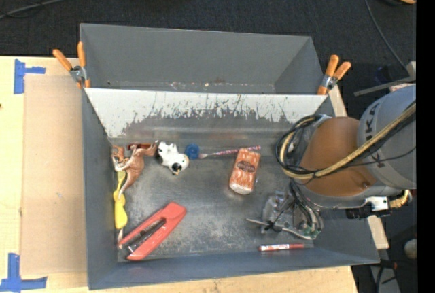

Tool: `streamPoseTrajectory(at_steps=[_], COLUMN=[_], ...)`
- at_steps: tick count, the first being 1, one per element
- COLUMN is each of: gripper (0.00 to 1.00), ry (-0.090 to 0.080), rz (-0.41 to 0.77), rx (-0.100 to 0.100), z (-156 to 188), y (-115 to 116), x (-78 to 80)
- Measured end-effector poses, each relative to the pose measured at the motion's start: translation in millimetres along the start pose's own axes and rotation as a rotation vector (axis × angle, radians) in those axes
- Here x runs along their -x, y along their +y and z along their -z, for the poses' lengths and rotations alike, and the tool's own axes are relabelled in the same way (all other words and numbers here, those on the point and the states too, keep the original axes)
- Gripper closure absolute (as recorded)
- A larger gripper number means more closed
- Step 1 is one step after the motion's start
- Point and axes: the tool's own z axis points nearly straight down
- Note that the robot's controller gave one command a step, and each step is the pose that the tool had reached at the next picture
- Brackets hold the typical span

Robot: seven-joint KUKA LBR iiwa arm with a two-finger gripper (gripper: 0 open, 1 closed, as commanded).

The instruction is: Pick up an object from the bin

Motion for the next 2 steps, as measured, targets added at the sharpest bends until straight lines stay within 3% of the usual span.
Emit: streamPoseTrajectory(at_steps=[2], gripper=[1.0], ry=[0.0], rz=[-0.017], rx=[0.0], z=[3.7], y=[0.6], x=[-0.5])
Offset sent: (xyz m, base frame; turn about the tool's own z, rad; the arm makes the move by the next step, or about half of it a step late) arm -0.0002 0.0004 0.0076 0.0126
